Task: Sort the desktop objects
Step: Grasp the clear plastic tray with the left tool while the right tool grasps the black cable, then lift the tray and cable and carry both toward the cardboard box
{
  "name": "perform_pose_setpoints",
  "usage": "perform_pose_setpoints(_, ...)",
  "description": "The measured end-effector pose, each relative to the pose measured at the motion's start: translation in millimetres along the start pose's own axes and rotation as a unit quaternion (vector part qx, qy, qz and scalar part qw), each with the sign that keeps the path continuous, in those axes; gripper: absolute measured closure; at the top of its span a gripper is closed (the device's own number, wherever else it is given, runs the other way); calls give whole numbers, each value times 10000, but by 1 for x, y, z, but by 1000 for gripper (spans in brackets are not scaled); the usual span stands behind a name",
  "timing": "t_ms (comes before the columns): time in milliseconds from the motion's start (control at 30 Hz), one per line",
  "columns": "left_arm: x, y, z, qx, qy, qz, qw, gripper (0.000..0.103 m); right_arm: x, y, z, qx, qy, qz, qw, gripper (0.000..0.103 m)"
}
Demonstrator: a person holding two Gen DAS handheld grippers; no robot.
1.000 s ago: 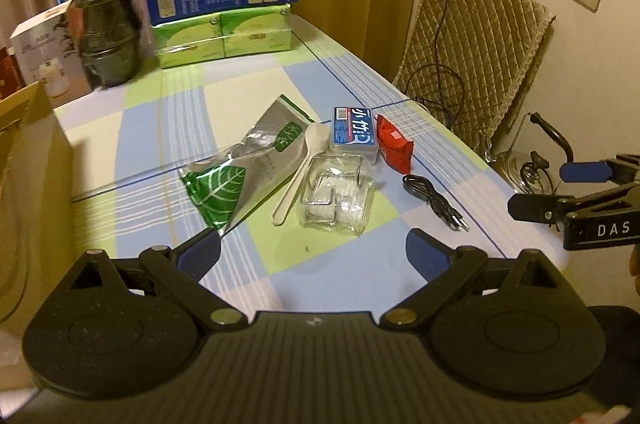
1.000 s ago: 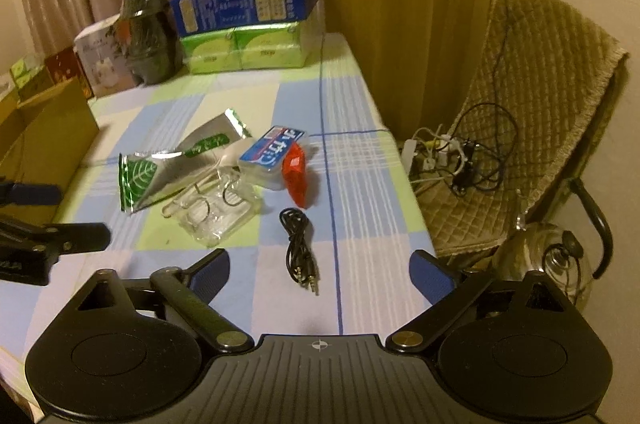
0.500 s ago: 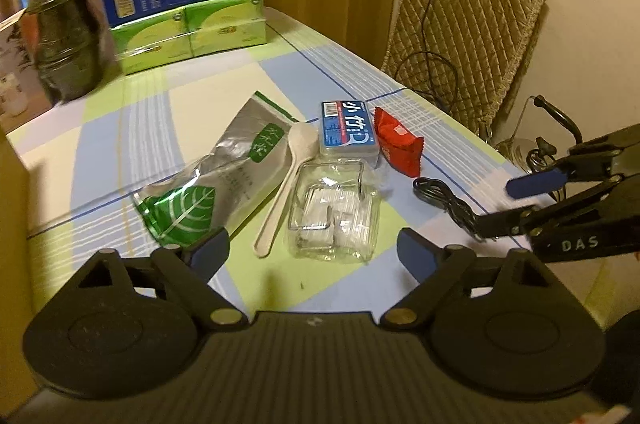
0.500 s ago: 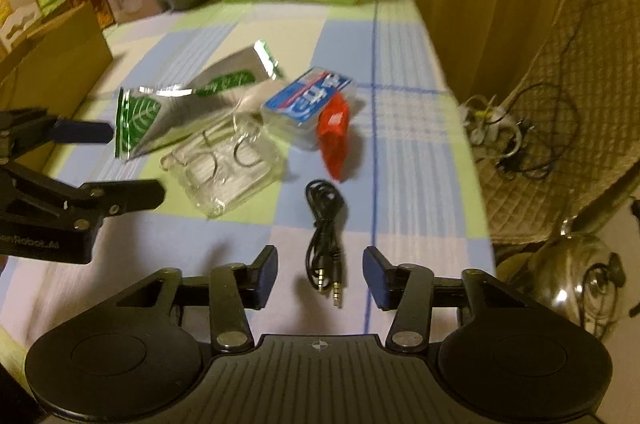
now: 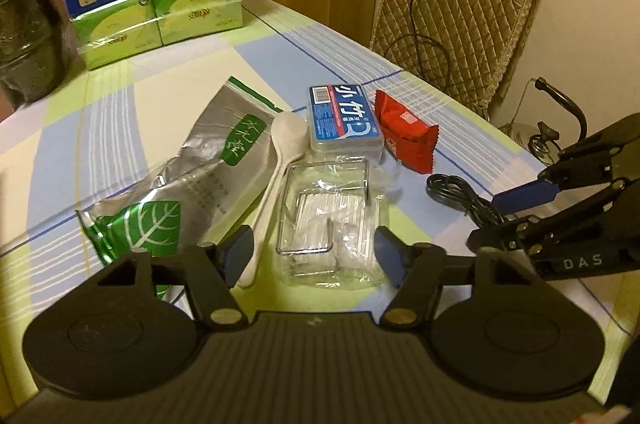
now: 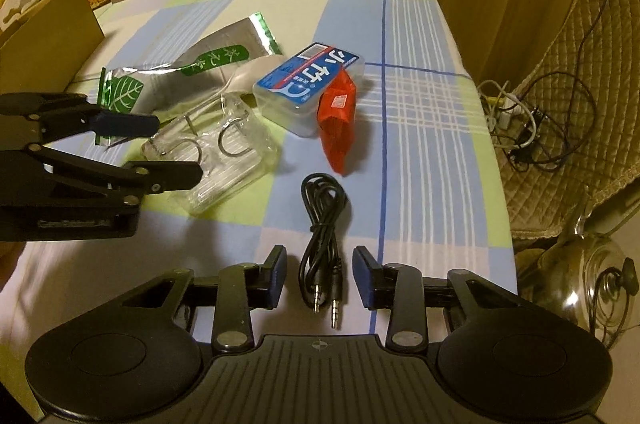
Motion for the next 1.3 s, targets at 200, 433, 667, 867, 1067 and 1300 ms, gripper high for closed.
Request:
perform_pose_setpoints(200, 1, -7, 1, -39, 102, 86, 9999, 66, -1, -1, 2, 127, 147, 0, 9998, 83)
perform_pose_setpoints(433, 8, 1, 2, -129, 280, 208, 9993, 78, -4, 1, 12, 153, 302, 47, 9994, 86)
perform_pose_setpoints(667, 43, 45, 23, -399, 626, 330, 9967, 78, -14, 20, 35, -24, 155, -32, 9999, 89)
perform_pose_setpoints(867, 71, 74, 41, -577, 928, 366, 9933, 77, -5, 15, 73, -469, -112, 176, 9987, 89)
perform_pose_setpoints(1067, 78, 82, 46, -527, 1007, 332, 9930, 75, 2, 13, 76, -373, -245, 156, 9989, 85)
perform_pose_setpoints(1300, 78, 80, 48, -473, 995, 225, 9937, 71, -5, 9, 70, -256, -323, 25, 9991, 82)
Point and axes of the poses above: each gripper's, at about its wrist camera, not at the fingertips, and y roughly against the way its jaws point, z to its left, x to its underside, the point moved 10 cm from there along -y, roughly the way its jaws point, and after that the axes turned 14 degrees about y, right-handed, at the moved point
